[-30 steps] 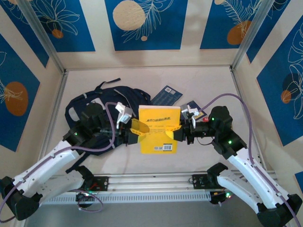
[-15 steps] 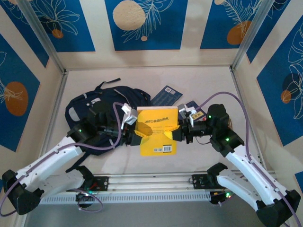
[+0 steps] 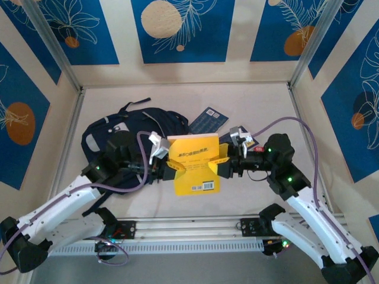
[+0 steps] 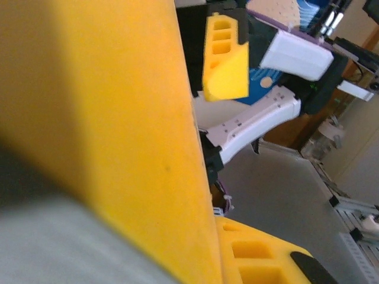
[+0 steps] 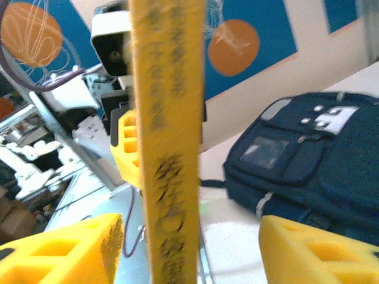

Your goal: Pack the student bag

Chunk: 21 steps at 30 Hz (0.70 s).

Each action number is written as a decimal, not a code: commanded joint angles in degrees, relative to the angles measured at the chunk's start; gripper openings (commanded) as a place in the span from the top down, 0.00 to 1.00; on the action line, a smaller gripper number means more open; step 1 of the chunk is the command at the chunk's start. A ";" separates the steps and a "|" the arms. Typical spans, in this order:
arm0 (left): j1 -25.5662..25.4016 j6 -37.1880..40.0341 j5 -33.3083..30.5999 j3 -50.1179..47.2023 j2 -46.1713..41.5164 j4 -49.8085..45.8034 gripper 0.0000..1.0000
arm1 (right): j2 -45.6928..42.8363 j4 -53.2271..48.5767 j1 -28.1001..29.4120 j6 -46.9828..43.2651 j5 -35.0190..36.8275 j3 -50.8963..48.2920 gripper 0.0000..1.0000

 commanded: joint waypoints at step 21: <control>-0.48 -51.59 -38.45 -21.77 10.38 78.64 1.00 | -4.14 12.68 -2.82 42.41 31.42 -11.92 0.15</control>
